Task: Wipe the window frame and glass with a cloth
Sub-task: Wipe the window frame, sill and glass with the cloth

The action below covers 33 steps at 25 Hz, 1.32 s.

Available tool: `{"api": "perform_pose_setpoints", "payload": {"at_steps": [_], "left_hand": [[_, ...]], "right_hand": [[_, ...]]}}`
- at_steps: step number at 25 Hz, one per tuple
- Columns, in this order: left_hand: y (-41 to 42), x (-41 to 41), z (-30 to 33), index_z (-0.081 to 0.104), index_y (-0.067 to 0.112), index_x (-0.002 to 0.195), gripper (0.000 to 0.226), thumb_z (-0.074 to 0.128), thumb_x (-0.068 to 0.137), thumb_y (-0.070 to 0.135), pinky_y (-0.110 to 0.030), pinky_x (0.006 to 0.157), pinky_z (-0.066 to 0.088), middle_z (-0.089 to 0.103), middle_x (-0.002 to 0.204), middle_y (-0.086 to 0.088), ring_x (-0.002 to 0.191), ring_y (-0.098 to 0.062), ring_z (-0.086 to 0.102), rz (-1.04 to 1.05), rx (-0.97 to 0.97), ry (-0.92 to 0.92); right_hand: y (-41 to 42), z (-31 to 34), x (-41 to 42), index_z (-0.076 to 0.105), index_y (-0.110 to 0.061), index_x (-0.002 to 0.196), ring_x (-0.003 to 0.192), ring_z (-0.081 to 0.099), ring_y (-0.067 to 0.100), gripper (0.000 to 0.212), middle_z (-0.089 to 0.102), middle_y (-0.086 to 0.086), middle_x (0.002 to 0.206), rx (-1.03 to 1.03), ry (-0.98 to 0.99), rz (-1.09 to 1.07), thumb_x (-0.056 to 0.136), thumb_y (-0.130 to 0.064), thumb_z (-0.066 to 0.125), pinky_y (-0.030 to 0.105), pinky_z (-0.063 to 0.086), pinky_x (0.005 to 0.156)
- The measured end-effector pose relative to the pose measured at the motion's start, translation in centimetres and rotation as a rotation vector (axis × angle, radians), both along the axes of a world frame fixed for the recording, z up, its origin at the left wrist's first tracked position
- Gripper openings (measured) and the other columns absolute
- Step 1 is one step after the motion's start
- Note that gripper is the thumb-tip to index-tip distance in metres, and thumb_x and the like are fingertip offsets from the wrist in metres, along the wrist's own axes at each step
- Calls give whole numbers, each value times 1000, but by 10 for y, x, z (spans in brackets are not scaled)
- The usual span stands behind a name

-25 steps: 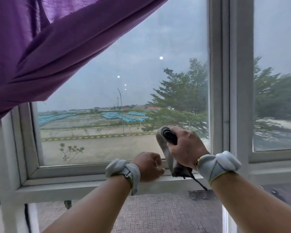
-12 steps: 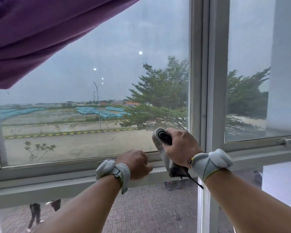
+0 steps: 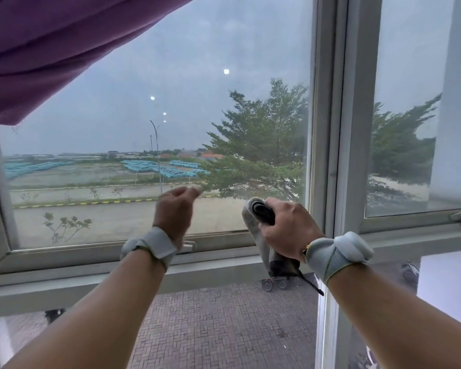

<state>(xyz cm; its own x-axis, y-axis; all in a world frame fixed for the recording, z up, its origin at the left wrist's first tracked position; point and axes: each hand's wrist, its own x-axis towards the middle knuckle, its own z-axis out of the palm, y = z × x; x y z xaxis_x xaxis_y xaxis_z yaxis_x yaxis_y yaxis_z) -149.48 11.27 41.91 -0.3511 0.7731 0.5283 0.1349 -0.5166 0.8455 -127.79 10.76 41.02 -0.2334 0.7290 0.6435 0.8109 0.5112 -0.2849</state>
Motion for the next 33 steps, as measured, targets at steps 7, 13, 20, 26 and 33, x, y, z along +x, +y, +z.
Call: {"api": "perform_pose_setpoints", "payload": {"at_steps": [7,13,20,26,33], "left_hand": [[7,-16,-2,45,18,40,52,60,90,14,-12,37,21,24,42,6,33,-11,19,-64,16,-99],[19,-20,2,50,19,49,33,65,78,27,-16,47,26,25,41,5,38,-14,22,37,-12,40],[24,-22,2,41,18,43,49,67,85,19,-22,52,30,27,40,7,44,-17,25,89,-43,139],[16,-25,5,52,13,57,32,68,82,25,-38,58,45,46,47,-3,49,-21,43,129,-118,298],[-21,-10,18,58,20,112,36,65,80,35,-38,94,41,52,112,-7,107,-27,50,518,30,971]], "right_hand": [[7,-10,-5,60,-17,93,84,57,24,16,62,3,87,15,28,-1,81,-27,55,37,50,78],[4,-9,3,57,-18,90,79,56,23,11,61,2,84,-2,31,-32,80,-24,55,33,49,72],[1,-4,-18,55,-19,91,82,57,24,11,60,2,86,-8,37,-28,81,-24,55,30,48,74],[-4,13,-28,56,-17,99,84,60,27,18,65,6,92,48,18,8,83,-25,55,40,54,78],[-6,10,46,60,-21,84,73,56,21,29,58,1,82,41,-117,-135,82,-46,45,34,51,67]]}}
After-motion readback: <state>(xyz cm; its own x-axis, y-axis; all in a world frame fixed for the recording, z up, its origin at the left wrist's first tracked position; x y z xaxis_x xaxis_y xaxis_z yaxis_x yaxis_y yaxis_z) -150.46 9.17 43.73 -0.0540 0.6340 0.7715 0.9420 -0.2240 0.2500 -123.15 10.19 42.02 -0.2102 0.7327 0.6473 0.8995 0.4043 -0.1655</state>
